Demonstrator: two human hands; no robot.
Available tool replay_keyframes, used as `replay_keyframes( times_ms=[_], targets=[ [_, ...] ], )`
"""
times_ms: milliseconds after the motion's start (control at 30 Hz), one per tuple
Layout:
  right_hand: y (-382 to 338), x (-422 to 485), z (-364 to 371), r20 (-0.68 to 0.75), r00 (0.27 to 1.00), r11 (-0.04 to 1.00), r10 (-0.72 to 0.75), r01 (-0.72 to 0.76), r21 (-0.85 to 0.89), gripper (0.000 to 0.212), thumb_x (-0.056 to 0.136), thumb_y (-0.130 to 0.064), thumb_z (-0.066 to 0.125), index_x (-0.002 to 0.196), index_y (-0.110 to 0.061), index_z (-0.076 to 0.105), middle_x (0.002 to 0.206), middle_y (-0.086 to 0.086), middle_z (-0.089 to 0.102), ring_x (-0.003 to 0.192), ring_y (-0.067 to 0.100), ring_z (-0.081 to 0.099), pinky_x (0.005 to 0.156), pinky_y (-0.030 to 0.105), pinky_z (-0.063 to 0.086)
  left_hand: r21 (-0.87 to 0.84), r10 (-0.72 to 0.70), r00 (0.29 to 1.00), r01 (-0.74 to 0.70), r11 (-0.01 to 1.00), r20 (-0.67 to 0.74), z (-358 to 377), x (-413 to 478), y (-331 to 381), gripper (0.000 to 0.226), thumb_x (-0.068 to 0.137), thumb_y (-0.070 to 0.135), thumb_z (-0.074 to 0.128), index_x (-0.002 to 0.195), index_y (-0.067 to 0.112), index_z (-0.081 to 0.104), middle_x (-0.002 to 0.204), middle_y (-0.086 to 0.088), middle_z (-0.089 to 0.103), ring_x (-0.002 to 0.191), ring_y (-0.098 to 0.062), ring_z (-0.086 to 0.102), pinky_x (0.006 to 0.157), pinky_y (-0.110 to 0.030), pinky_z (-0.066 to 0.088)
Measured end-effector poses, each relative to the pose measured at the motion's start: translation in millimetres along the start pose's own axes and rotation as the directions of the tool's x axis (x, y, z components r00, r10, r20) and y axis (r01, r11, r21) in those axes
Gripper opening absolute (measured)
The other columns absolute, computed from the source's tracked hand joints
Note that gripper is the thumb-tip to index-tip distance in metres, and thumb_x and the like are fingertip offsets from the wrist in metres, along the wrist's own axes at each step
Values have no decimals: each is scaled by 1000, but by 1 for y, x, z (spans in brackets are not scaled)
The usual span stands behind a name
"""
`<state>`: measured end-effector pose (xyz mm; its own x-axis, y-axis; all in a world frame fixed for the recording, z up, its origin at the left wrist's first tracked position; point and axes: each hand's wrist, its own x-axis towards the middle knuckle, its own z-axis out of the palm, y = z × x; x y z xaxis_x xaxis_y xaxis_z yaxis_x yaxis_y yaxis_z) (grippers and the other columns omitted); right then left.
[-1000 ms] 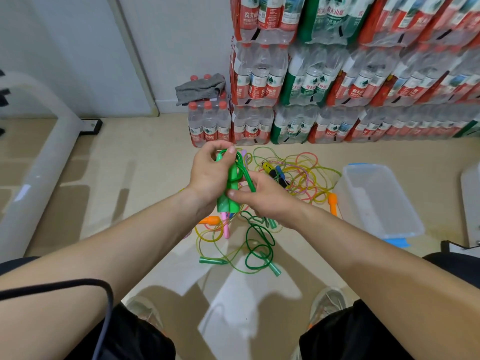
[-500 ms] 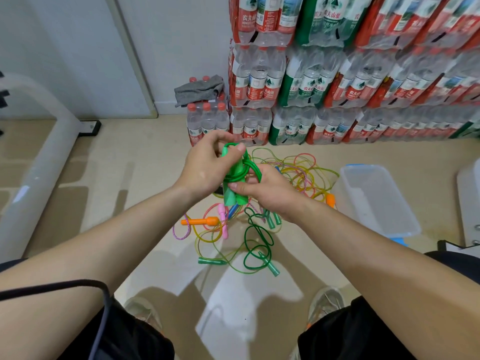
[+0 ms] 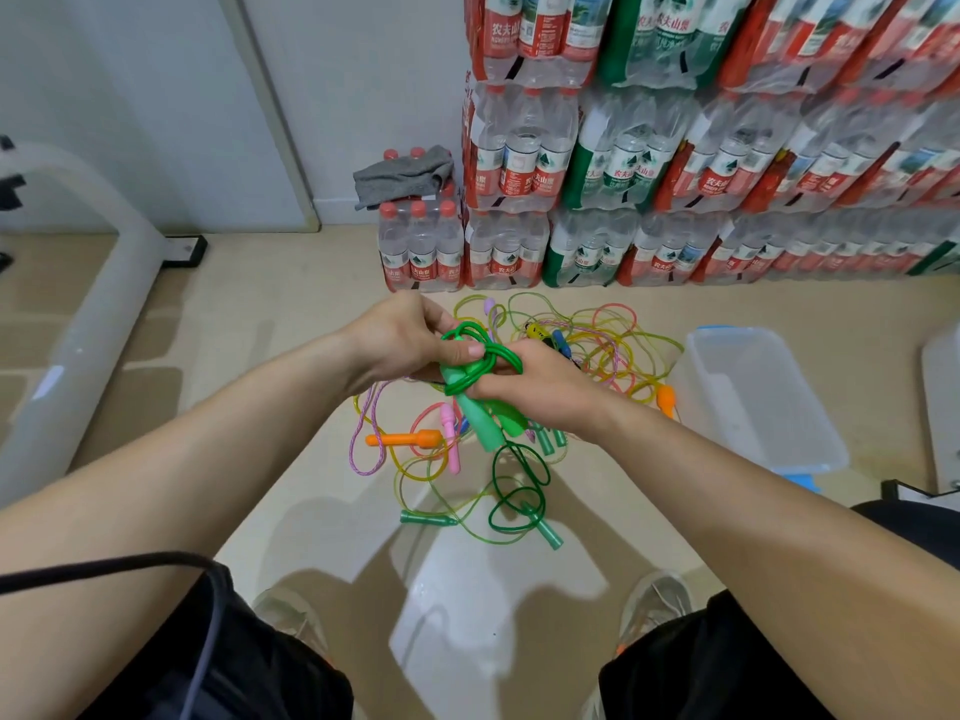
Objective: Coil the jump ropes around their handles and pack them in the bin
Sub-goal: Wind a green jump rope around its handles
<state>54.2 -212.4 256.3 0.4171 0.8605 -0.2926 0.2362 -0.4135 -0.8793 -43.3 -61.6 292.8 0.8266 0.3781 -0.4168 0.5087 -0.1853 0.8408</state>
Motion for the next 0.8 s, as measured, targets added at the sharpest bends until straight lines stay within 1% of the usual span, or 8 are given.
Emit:
replay_keyframes(
  times_ms=[133,233,300,400,500,600,667,800],
  targets=[
    [3,2,-1,2,1000,999,4,-4,-36,21,86,-18,70,68,-17,61,56,-8,47,52,7,43,56,30,31,-42,-52,997,54,998,50,2,-2,-1,10,84,9,76,78,7,69,75,-10,71,66,-18,69,63,-22,61],
    [6,2,-1,52,999,997,5,0,-83,14,87,-21,69,78,-11,63,64,-2,50,58,11,44,59,32,32,-8,-49,999,49,999,-3,3,1,-5,10,83,8,77,78,8,68,57,2,66,49,-6,62,52,-16,55],
    [7,3,-4,31,1000,978,4,2,-210,18,86,-32,70,82,-16,64,69,-1,54,61,13,48,61,34,36,-18,-45,998,44,999,-41,3,2,-6,13,82,6,77,76,8,67,53,3,64,47,-5,62,52,-17,56],
    [1,1,-13,-43,998,868,-53,24,-496,25,82,-48,71,81,-24,63,73,-2,62,68,16,57,61,36,43,-28,-46,996,44,999,-73,3,3,-7,12,81,4,78,76,7,66,65,-5,67,53,-11,66,56,-21,59],
    [-8,-1,-25,-89,995,828,-53,-6,-560,30,80,-49,71,77,-20,65,64,-3,57,66,18,55,56,34,39,-5,-31,995,31,1000,-98,4,3,-10,10,82,3,76,79,6,67,78,-16,65,60,-17,66,55,-21,59],
    [-14,-2,-32,-123,991,871,-51,-16,-490,47,89,-55,64,73,-11,67,54,-3,46,54,15,45,54,32,31,19,-9,997,10,1000,-75,7,5,-10,8,83,3,76,80,7,69,77,-15,66,66,-21,66,57,-21,59],
    [-13,-1,-34,-170,984,949,-50,-6,-317,62,96,-54,58,67,1,57,53,2,38,50,17,38,57,32,28,41,2,998,1,999,-58,9,6,-8,7,83,4,76,81,7,70,71,-9,67,63,-18,67,59,-22,60],
    [-7,1,-36,-262,965,997,26,-5,80,58,88,-51,72,55,-17,39,57,2,25,52,19,29,57,31,23,57,55,998,-54,997,-10,12,6,-4,10,83,4,76,91,1,72,73,-12,68,71,-24,67,71,-32,63]
  ],
)
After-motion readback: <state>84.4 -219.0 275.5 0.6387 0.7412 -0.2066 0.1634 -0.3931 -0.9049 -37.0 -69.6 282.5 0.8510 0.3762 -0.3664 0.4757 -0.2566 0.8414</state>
